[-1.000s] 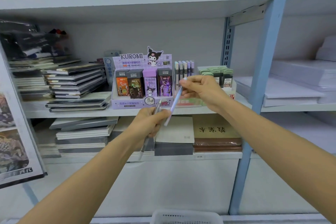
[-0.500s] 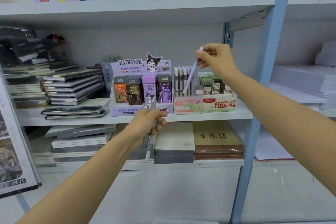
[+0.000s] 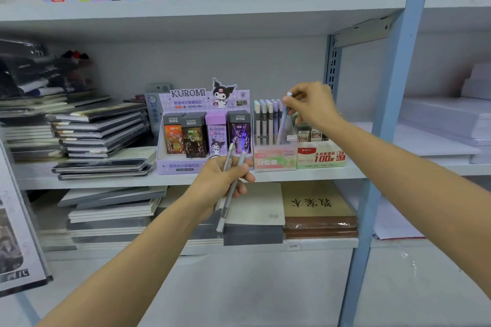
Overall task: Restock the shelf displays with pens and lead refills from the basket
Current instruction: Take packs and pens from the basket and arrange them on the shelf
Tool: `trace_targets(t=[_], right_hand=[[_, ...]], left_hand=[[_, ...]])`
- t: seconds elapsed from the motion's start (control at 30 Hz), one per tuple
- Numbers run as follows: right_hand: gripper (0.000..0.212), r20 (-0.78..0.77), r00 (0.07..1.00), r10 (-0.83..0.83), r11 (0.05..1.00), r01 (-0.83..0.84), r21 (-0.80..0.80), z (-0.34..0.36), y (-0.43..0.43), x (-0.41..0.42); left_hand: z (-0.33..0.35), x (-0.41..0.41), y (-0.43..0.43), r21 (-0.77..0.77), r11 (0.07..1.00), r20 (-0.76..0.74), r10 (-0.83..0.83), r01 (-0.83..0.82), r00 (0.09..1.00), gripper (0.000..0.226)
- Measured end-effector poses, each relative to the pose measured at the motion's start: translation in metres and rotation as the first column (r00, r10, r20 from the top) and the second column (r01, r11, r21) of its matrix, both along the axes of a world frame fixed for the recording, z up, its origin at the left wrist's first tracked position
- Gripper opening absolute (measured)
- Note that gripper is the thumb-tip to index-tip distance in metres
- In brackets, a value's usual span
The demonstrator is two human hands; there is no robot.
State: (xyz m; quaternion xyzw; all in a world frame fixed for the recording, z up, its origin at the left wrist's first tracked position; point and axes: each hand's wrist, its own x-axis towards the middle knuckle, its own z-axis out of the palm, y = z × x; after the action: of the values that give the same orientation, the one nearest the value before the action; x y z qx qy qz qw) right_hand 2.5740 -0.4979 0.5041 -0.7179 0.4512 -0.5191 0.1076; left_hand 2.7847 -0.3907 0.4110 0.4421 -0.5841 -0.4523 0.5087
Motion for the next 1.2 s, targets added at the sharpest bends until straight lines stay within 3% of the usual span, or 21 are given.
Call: trace_targets(t=[0.13, 0.33, 0.47, 0.6, 0.8, 0.87, 0.93, 1.0, 1.1, 1.2], right_hand=[[0.010, -0.111, 0.993, 0.043, 0.998, -0.037, 0.052, 0.007, -0.002, -0.002], [0.024, 0.024, 0.994, 0.110, 0.992, -0.112, 0.056, 0.006, -0.002, 0.005], [0.006, -0.029, 1.000, 0.002, 0.999, -0.004, -0.050, 0.005, -0.009, 0.003], [0.015, -0.121, 0.983, -0.138, 0.983, 0.121, -0.136, 0.003, -0.017, -0.001], [0.022, -0.251, 0.965, -0.079, 0.997, 0.080, -0.006, 0.002, -0.011, -0.001], [0.026, -0.216, 0.974, -0.061, 0.998, 0.055, -0.037, 0.002, 0.000, -0.001], [0.026, -0.101, 0.994, 0.036, 0.997, -0.042, -0.058, -0.002, 0.017, 0.001], [0.019, -0.005, 0.970, 0.241, 0.969, -0.241, 0.051, -0.012, 0.037, 0.004], [0.015, -0.019, 0.882, 0.471, 0.843, -0.444, 0.302, -0.031, 0.060, 0.010], [0.010, 0.044, 0.831, 0.555, 0.767, -0.531, 0.360, -0.041, 0.064, 0.010]], left_hand=[[-0.001, 0.001, -0.001, -0.003, 1.000, 0.013, -0.008, 0.008, 1.000, 0.011], [0.000, 0.002, -0.002, -0.005, 1.000, 0.004, -0.028, 0.028, 1.000, 0.011], [0.001, 0.003, -0.003, -0.003, 1.000, 0.000, -0.017, 0.017, 1.000, 0.015], [0.002, 0.001, -0.003, 0.003, 1.000, -0.025, -0.007, 0.007, 1.000, 0.006], [0.006, -0.004, -0.001, -0.011, 1.000, -0.048, 0.013, -0.013, 0.999, 0.010], [0.007, -0.007, -0.001, -0.003, 0.999, -0.069, 0.039, -0.039, 0.997, 0.014], [0.008, -0.010, -0.001, 0.006, 0.998, -0.082, 0.055, -0.055, 0.995, 0.012], [0.009, -0.014, -0.001, 0.007, 0.998, -0.092, 0.055, -0.055, 0.994, 0.012], [0.011, -0.021, 0.001, -0.007, 0.999, -0.123, 0.049, -0.051, 0.991, 0.015], [0.012, -0.025, 0.005, -0.015, 0.999, -0.143, 0.036, -0.038, 0.989, 0.020]])
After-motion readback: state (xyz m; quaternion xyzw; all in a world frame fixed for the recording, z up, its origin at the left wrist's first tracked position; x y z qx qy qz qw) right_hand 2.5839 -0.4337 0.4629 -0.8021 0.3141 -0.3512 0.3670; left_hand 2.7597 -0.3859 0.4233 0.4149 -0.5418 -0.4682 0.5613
